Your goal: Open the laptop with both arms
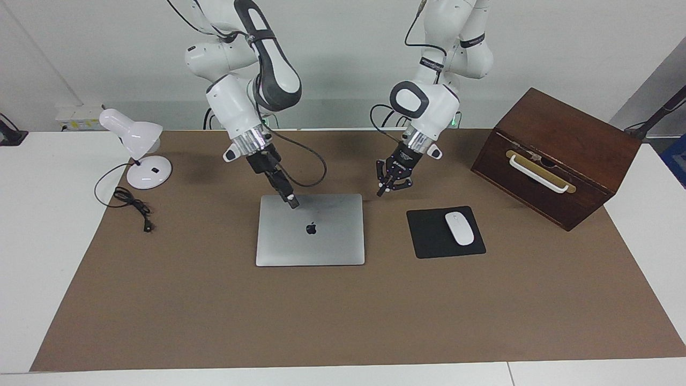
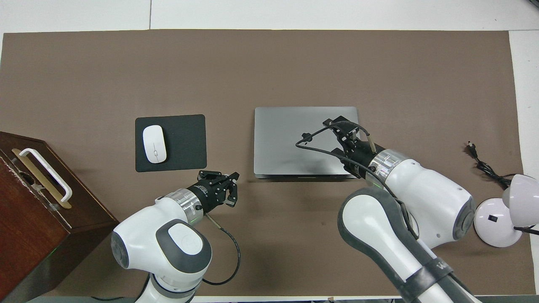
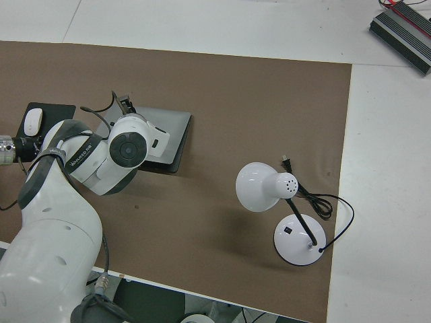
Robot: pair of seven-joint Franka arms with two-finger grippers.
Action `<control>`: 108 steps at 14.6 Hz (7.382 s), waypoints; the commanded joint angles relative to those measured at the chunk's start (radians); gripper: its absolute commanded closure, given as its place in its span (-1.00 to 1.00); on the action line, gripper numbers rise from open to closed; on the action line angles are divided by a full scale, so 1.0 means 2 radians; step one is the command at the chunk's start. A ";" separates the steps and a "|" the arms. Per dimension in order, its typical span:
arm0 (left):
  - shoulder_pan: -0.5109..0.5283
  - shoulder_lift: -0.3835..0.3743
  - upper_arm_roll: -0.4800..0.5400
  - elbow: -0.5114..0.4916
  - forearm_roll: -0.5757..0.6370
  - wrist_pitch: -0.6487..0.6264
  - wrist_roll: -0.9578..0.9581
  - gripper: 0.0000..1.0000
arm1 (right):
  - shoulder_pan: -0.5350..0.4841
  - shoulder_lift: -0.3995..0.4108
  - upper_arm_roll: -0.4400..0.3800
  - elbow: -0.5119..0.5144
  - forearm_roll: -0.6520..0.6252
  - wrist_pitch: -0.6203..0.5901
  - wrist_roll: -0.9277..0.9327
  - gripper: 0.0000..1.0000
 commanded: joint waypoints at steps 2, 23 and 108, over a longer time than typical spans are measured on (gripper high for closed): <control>-0.042 0.040 0.007 0.027 -0.024 0.039 0.002 1.00 | -0.001 -0.025 0.017 -0.037 0.040 0.027 -0.002 -1.00; -0.066 0.106 0.006 0.098 0.019 0.065 0.003 1.00 | 0.066 0.008 -0.030 -0.050 0.087 0.020 -0.029 -1.00; -0.054 0.141 0.006 0.116 0.034 0.065 0.043 1.00 | 0.080 0.085 -0.070 0.119 0.106 -0.007 -0.065 -1.00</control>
